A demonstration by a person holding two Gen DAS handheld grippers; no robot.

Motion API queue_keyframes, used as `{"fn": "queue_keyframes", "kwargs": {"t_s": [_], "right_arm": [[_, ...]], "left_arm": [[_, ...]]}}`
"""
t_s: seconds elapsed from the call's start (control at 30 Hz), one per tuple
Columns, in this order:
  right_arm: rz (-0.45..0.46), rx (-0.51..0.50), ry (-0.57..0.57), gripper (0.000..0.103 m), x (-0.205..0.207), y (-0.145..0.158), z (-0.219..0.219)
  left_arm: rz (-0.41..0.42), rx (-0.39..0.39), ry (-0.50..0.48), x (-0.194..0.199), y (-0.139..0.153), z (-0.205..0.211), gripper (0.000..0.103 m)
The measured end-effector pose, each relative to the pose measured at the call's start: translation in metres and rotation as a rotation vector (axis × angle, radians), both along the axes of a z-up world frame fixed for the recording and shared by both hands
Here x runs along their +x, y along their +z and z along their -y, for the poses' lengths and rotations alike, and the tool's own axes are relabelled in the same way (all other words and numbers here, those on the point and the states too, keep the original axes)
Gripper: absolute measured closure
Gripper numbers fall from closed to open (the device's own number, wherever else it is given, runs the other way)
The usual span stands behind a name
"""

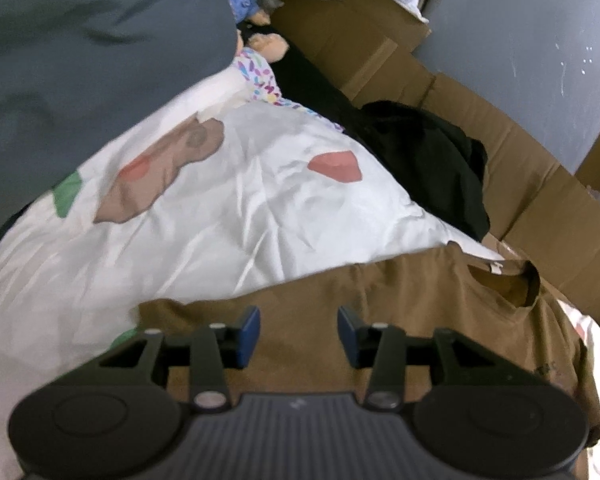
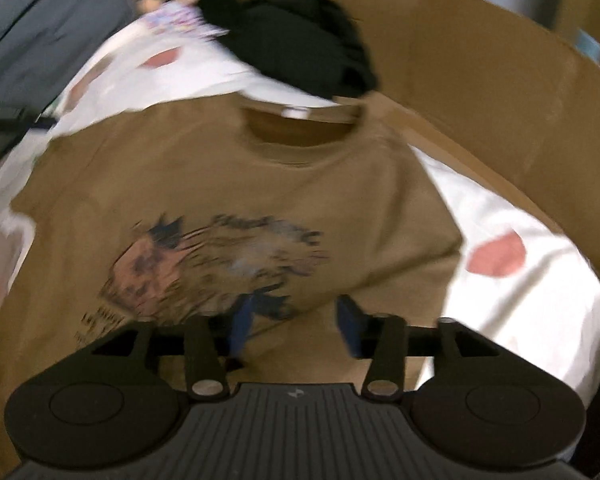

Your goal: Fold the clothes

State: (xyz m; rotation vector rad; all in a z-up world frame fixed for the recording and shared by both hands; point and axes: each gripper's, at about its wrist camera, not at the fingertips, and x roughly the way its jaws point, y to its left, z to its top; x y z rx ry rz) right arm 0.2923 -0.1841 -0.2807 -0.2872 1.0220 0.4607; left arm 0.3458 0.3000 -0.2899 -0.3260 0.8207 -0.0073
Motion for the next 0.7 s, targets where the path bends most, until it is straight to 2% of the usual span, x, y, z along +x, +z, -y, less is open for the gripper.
{"fn": "queue_keyframes", "kwargs": {"t_s": [0.23,0.33,0.4,0.47,0.57,0.7], "right_arm": [[0.032,-0.121,0.079,0.033,-0.017,-0.021,-0.032],[0.029,-0.171,0.079,0.034,-0.02,-0.032,-0.038],[0.026,-0.206,0.074,0.047,-0.02,-0.038,-0.038],[0.007,-0.22,0.057,0.087,-0.018,-0.042,-0.032],[0.015,-0.186,-0.015,0.094,-0.013,-0.032,-0.012],[0.057,-0.166,-0.122,0.096,-0.007,-0.009,0.026]], "left_arm": [[0.017,-0.003,0.026,-0.02,0.016,-0.009,0.053],[0.016,0.003,0.033,-0.028,0.02,-0.01,0.053],[0.015,0.003,0.036,-0.032,0.021,-0.011,0.053],[0.012,0.006,0.035,-0.035,0.022,-0.011,0.053],[0.007,0.006,0.031,-0.036,0.022,-0.01,0.053],[0.005,0.003,0.024,-0.034,0.021,-0.005,0.053]]}}
